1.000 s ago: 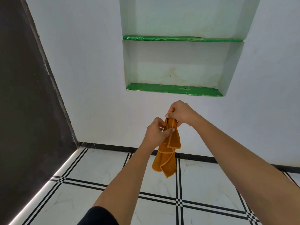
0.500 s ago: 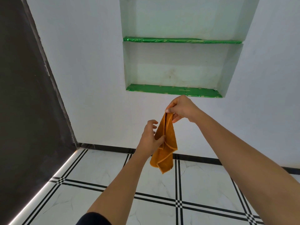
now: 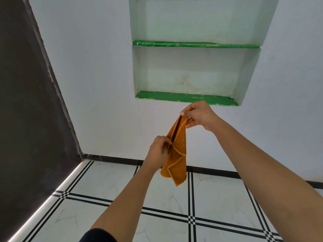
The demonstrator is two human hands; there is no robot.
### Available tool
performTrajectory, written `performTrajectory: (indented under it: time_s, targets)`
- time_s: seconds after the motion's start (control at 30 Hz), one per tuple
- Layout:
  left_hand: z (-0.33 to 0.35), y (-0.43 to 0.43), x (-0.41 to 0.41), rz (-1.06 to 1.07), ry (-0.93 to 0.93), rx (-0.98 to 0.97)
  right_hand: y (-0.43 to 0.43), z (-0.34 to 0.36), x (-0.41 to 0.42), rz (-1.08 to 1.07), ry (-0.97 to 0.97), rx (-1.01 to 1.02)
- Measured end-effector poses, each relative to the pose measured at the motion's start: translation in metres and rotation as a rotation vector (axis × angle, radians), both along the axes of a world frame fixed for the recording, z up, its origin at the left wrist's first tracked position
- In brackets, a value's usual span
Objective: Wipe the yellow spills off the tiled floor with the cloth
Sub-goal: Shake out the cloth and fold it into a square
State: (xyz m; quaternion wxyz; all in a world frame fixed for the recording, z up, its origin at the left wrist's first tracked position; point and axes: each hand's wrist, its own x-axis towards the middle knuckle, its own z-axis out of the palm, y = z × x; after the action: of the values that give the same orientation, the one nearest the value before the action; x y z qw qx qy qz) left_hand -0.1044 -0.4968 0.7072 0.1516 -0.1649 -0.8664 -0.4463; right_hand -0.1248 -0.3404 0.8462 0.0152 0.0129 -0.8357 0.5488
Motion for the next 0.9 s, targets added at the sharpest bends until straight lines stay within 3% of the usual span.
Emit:
performTrajectory:
  time_s: [0.13, 0.2, 0.33, 0.47, 0.6, 0.77, 0.9]
  targets:
    - [-0.002, 0.000, -0.006, 0.034, -0.044, -0.209, 0.000, 0.001, -0.001, -0.009, 0.015, 0.005]
    - [-0.002, -0.003, -0.007, 0.085, -0.025, -0.207, 0.000, 0.002, 0.000, -0.007, 0.014, 0.005]
    - [0.006, -0.004, -0.008, 0.079, -0.073, -0.045, 0.001, 0.000, 0.000, -0.015, 0.012, -0.005]
    - [0.001, -0.003, -0.008, 0.225, -0.071, 0.145, 0.002, -0.001, 0.002, -0.019, 0.006, -0.005]
    - [0.006, 0.005, -0.003, 0.046, -0.257, 0.407, 0.000, 0.001, 0.003, -0.009, 0.003, -0.010]
    - [0.014, 0.013, -0.002, -0.115, -0.467, 0.524, -0.002, 0.002, 0.004, 0.003, 0.016, -0.013]
    - [0.017, 0.011, -0.004, -0.096, -0.444, 0.472, 0.001, 0.002, 0.003, -0.013, 0.010, -0.008]
